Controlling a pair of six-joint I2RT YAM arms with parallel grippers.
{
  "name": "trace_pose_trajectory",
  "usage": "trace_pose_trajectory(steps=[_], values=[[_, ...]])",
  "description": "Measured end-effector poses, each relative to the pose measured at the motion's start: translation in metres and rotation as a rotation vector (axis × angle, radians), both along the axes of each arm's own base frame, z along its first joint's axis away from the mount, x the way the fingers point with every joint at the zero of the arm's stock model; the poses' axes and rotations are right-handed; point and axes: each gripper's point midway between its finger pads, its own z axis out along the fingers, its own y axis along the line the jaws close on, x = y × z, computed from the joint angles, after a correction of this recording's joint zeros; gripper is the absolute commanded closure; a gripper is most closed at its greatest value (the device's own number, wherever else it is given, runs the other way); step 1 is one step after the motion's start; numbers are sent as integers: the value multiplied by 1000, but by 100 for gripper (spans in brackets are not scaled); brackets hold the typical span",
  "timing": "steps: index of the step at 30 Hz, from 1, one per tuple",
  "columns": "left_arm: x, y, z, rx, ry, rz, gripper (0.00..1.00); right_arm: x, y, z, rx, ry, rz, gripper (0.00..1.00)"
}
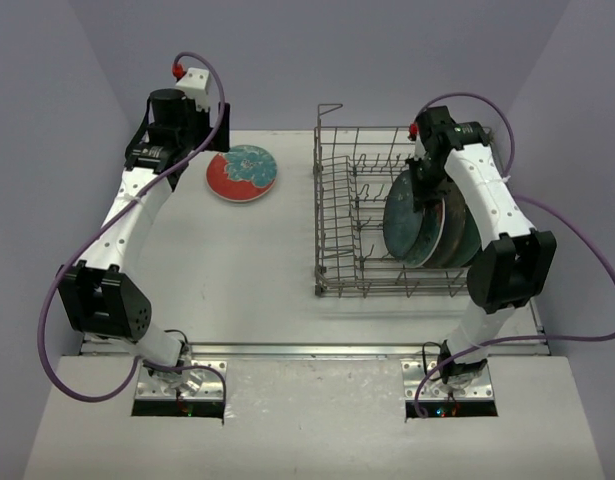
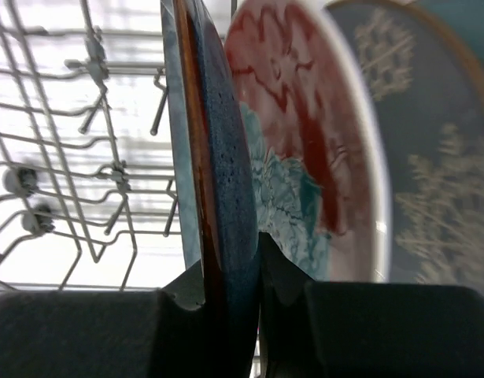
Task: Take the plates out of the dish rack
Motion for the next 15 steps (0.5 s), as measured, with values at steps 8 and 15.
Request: trace_pose_trajectory(steps=[8, 15], values=[[1, -14, -3, -49, 29, -55, 0, 26, -2, 98, 18, -297, 29, 100], [-16, -76, 19, -209, 32, -394, 1, -3, 17, 187, 133, -605, 198, 100]])
